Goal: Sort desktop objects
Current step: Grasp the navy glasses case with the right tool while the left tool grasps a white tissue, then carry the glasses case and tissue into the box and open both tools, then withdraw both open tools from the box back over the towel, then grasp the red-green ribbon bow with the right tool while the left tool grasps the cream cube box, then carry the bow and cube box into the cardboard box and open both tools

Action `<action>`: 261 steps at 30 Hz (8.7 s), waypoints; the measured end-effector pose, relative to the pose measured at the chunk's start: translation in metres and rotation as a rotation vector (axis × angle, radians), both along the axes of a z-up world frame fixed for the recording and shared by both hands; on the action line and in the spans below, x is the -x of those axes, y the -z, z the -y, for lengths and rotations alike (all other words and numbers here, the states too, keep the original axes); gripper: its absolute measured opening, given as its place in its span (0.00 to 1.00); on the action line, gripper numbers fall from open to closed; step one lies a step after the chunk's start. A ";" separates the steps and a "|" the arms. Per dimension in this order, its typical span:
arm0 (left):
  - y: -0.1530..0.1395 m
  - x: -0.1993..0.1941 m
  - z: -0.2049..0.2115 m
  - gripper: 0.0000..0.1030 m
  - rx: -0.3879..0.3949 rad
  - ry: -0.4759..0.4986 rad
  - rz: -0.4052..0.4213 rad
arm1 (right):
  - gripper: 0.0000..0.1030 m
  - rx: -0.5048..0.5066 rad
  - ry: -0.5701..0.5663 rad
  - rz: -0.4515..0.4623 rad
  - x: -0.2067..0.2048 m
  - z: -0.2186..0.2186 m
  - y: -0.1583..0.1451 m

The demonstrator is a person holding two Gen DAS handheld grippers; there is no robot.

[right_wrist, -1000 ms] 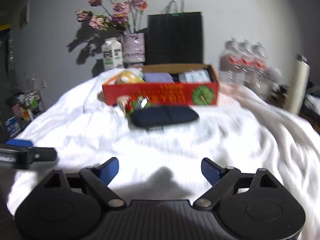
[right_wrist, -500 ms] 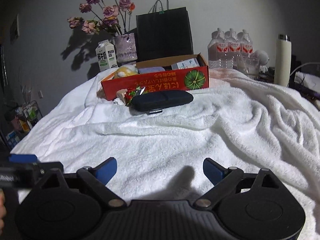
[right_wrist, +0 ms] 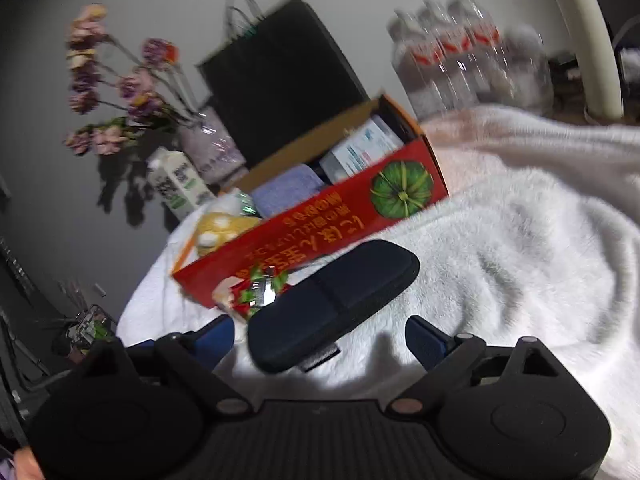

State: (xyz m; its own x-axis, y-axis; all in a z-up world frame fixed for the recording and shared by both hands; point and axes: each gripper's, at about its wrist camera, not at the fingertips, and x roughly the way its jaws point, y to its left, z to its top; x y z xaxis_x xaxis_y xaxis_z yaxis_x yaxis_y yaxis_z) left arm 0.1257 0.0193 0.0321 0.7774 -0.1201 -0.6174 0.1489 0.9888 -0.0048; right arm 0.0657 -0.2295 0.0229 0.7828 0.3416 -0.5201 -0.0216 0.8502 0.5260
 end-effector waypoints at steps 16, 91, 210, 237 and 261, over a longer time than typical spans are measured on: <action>0.029 -0.018 -0.005 0.22 0.141 0.025 -0.028 | 0.56 -0.269 -0.017 -0.016 -0.063 0.005 0.036; -0.147 -0.010 0.013 0.20 0.256 0.053 0.099 | 0.22 0.272 -0.128 0.404 0.016 0.003 -0.125; 0.018 -0.038 0.028 0.48 -0.106 0.101 0.029 | 0.31 0.302 -0.227 0.132 -0.064 -0.024 -0.005; -0.027 0.206 0.002 0.48 -0.010 -0.092 0.207 | 0.30 0.429 -0.180 0.410 0.137 -0.059 -0.044; -0.096 0.118 0.000 0.48 0.013 0.006 0.243 | 0.30 0.450 -0.162 0.466 0.109 -0.023 -0.088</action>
State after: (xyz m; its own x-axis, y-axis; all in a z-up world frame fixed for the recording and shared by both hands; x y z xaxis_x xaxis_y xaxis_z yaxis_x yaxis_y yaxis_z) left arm 0.0079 0.0194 0.1281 0.9020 -0.1323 -0.4110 0.1536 0.9880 0.0190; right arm -0.0431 -0.2061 0.1109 0.9171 0.3029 -0.2591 -0.3070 0.9514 0.0257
